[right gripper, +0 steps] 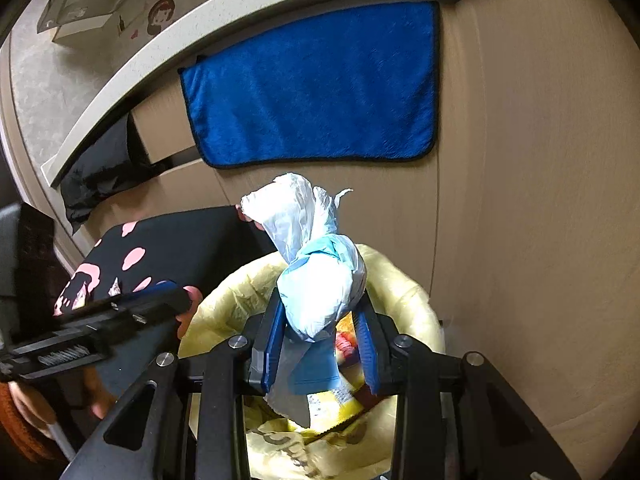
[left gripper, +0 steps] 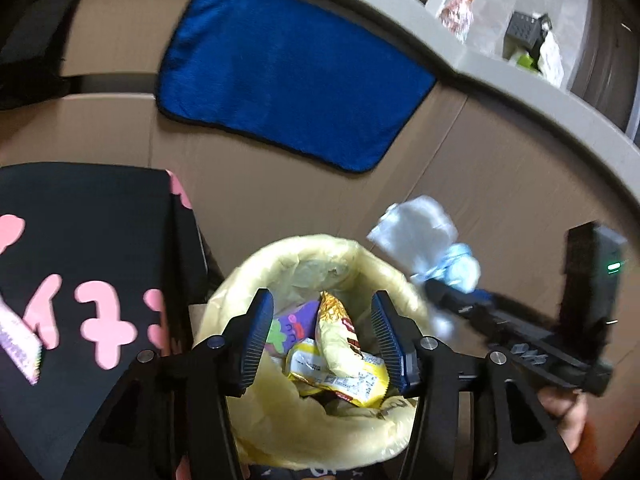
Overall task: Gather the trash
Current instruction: 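Open both tools to drop wrapper and tissue into the bin, then move both tools back over the last wrappers on the table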
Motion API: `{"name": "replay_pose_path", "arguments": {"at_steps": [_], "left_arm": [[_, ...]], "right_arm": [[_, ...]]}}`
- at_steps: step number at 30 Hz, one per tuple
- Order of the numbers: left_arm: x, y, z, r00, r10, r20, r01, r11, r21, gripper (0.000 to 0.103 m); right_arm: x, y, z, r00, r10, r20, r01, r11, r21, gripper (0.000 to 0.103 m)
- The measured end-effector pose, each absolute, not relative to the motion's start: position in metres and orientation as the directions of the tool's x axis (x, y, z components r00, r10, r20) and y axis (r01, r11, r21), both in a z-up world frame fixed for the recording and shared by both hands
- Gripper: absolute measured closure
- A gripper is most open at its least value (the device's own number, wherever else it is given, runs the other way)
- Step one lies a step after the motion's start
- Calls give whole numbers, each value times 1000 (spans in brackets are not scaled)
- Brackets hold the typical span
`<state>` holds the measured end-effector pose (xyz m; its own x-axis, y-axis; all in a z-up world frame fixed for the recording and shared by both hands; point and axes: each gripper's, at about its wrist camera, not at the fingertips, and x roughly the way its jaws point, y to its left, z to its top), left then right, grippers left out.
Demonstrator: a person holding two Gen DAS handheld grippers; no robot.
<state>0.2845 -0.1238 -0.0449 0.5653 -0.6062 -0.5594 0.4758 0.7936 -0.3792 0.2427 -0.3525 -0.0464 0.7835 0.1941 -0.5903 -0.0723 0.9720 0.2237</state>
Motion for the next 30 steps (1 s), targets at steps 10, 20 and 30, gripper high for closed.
{"name": "replay_pose_path", "arguments": {"at_steps": [10, 20, 30], "left_arm": [[248, -79, -9, 612, -566, -552, 464, 823, -328, 49], [214, 55, 25, 808, -341, -481, 213, 929, -301, 49], [197, 203, 26, 888, -86, -451, -83, 936, -341, 48]], "right_arm": [[270, -322, -86, 689, 178, -703, -77, 982, 173, 53], [258, -305, -56, 733, 189, -654, -76, 977, 198, 52], [246, -211, -11, 779, 284, -559, -265, 957, 117, 52]]}}
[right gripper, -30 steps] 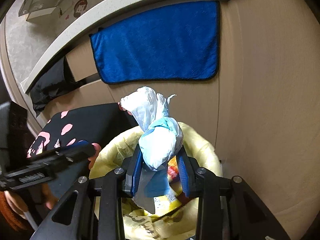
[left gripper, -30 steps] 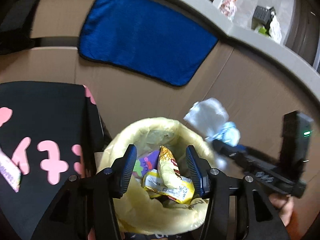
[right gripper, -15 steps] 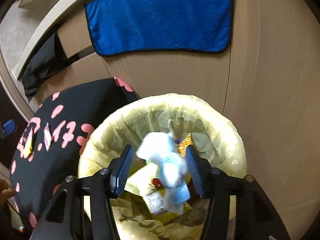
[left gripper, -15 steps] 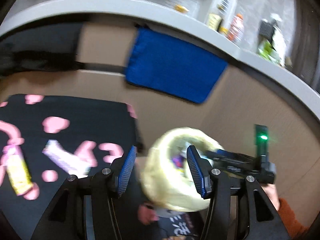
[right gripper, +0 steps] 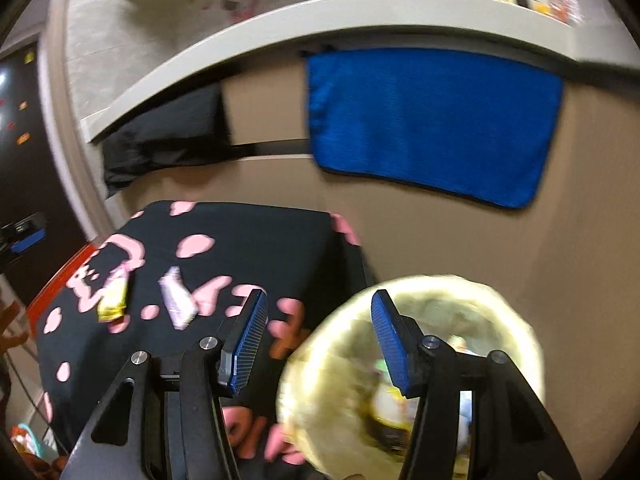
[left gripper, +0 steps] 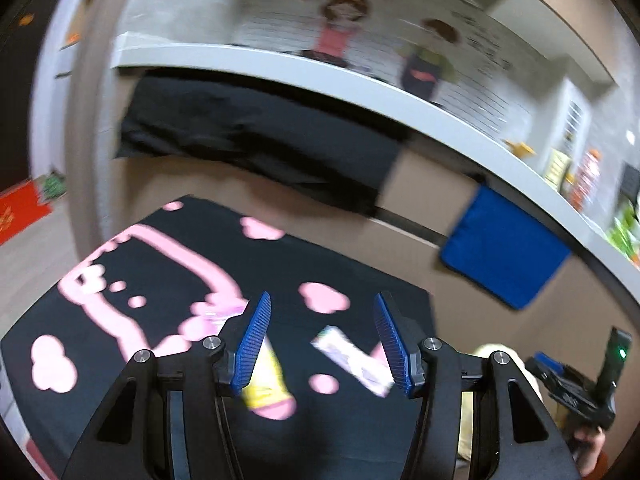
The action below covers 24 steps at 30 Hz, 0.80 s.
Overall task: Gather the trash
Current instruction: 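Move both tools back over the last wrappers on the table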
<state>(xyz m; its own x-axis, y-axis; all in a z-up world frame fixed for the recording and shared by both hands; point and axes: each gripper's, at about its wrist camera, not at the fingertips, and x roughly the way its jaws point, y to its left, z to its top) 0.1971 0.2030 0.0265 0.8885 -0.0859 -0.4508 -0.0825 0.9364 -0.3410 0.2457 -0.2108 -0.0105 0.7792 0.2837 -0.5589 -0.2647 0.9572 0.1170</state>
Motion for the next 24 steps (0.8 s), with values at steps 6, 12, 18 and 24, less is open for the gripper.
{"name": "replay_pose_path", "arguments": {"at_steps": [6, 12, 18, 24], "left_arm": [[212, 238, -21, 833, -66, -549, -179, 907, -380, 48], [248, 239, -77, 743, -105, -661, -237, 882, -407, 48], [281, 242, -111, 709, -79, -701, -329, 842, -428, 48], [294, 234, -118, 709, -37, -705, -342, 856, -388, 48]], "right_arm": [[253, -161, -21, 715, 398, -576, -384, 911, 152, 52], [262, -127, -45, 652, 436, -621, -432, 886, 168, 52], [266, -116, -65, 625, 418, -659, -437, 887, 149, 52], [272, -118, -79, 605, 410, -683, -430, 890, 152, 52]]}}
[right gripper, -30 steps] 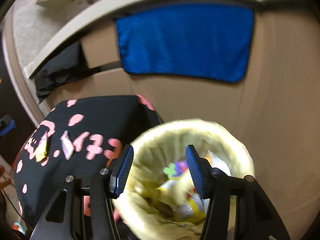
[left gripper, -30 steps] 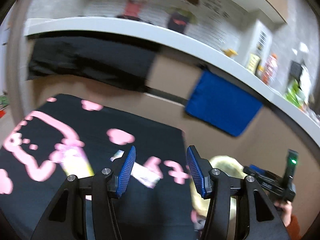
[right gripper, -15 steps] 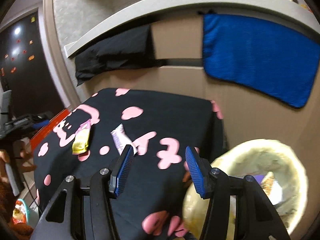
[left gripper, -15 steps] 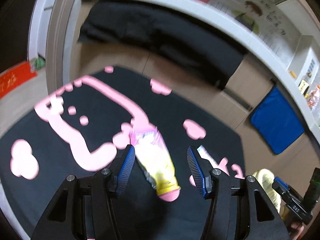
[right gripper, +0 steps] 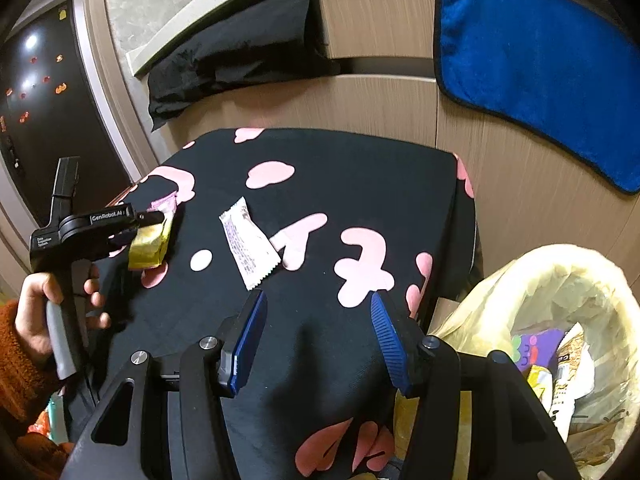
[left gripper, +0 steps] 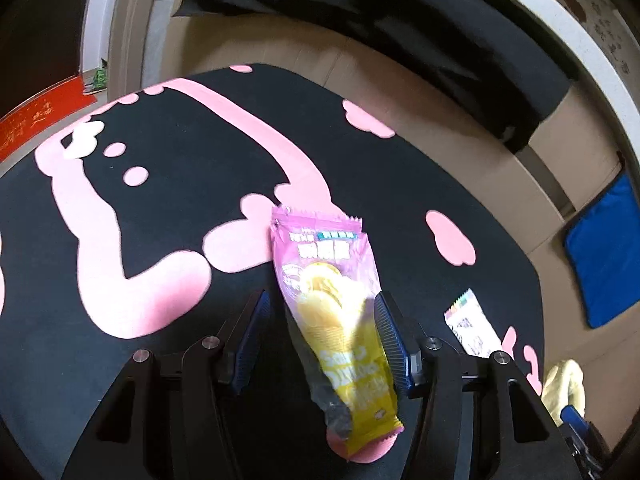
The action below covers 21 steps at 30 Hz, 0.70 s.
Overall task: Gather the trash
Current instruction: 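Move both tools back over the last wrappers on the table, then grasp the pink-yellow snack bag with the left tool while the right tool grasps the white candy stick wrapper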
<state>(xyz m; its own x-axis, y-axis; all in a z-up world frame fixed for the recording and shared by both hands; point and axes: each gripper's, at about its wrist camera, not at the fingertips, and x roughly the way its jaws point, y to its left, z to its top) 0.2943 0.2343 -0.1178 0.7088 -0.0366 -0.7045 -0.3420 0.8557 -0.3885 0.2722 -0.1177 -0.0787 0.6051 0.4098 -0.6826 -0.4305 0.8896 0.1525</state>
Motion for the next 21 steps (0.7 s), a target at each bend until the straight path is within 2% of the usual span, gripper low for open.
{"name": "replay_pose_path", "arguments": {"at_steps": [2, 4, 6, 10, 21], "left_arm": [[295, 229, -118, 707, -48, -706, -314, 873, -373, 51], [295, 220, -119, 693, -67, -717, -265, 902, -341, 71], [291, 215, -119, 685, -67, -726, -238, 921, -310, 77], [272, 214, -116, 666, -133, -734, -178, 927, -329, 79], [239, 225, -114, 656, -198, -728, -151, 911, -384, 79]], "right_arm": [[275, -116, -83, 594, 415, -689, -433, 887, 161, 52], [278, -113, -86, 581, 424, -695, -442, 881, 168, 52], [281, -108, -88, 568, 433, -700, -456, 873, 171, 52], [289, -88, -92, 541, 441, -716, -504, 852, 144, 52], [320, -14, -98, 494, 447, -746, -632, 774, 45, 52]]}}
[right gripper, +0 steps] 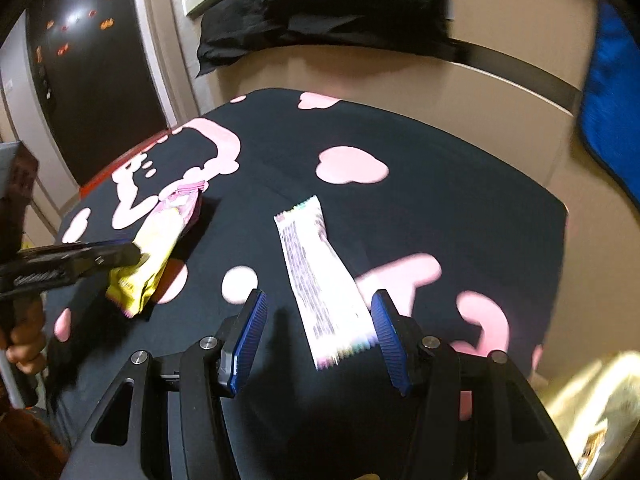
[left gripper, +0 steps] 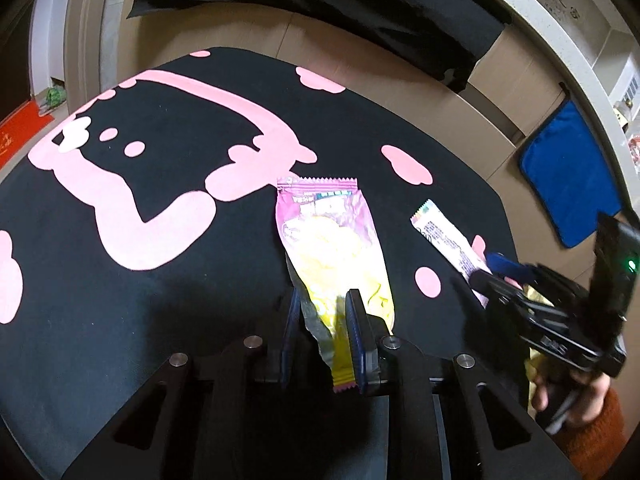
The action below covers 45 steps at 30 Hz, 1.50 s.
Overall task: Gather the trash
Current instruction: 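Grasp the pink-yellow snack bag with the left tool while the right tool grasps the white candy stick wrapper, then lift the bag and stick wrapper and carry both over the yellow bin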
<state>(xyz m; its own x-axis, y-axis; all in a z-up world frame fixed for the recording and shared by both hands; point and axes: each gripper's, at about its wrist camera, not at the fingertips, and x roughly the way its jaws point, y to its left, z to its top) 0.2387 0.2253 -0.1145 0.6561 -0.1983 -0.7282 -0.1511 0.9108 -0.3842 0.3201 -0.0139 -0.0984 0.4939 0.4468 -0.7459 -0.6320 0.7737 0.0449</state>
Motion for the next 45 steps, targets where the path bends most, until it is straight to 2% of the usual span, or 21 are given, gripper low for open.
{"name": "replay_pose_path", "arguments": {"at_steps": [4, 11, 12, 13, 15, 16, 17, 30, 32, 33, 37, 41, 45], "left_arm": [[240, 229, -118, 656, -234, -718, -160, 886, -435, 78], [239, 240, -119, 671, -249, -698, -177, 861, -477, 75], [239, 242, -119, 676, -253, -692, -180, 854, -487, 73], [239, 243, -120, 682, -252, -687, -185, 849, -495, 70], [239, 246, -119, 696, -238, -677, -199, 842, -501, 62], [239, 246, -118, 703, -230, -673, -204, 841, -500, 60], [241, 246, -118, 707, -225, -671, -206, 842, -499, 59], [275, 220, -118, 695, -109, -711, -266, 879, -395, 58], [276, 214, -117, 689, -122, -715, -244, 889, -388, 62], [276, 211, -118, 682, -138, -718, -234, 889, -393, 70], [273, 197, -117, 672, -166, -722, -202, 897, -394, 89], [264, 182, -104, 701, -163, -694, -155, 915, -372, 93], [247, 169, -76, 760, -167, -628, -92, 929, -359, 93]], "right_arm": [[333, 8, -104, 495, 411, -765, -646, 763, -8, 52], [349, 20, -109, 472, 417, -777, -647, 762, 16, 52], [349, 22, -109, 476, 411, -777, -650, 760, 4, 54], [348, 25, -110, 484, 399, -779, -653, 757, -18, 63], [346, 28, -109, 490, 382, -784, -661, 749, -48, 74], [344, 27, -107, 470, 397, -788, -668, 744, -24, 86], [342, 25, -106, 455, 412, -790, -669, 744, 2, 90], [302, -42, -90, 536, 428, -728, -558, 826, 75, 90], [298, -51, -91, 542, 430, -722, -539, 837, 94, 90], [295, -55, -93, 542, 433, -720, -532, 840, 105, 90], [283, -59, -97, 552, 431, -714, -524, 845, 105, 90], [275, -65, -91, 565, 440, -697, -521, 846, 112, 90], [268, -75, -76, 589, 457, -667, -511, 850, 131, 90]]}}
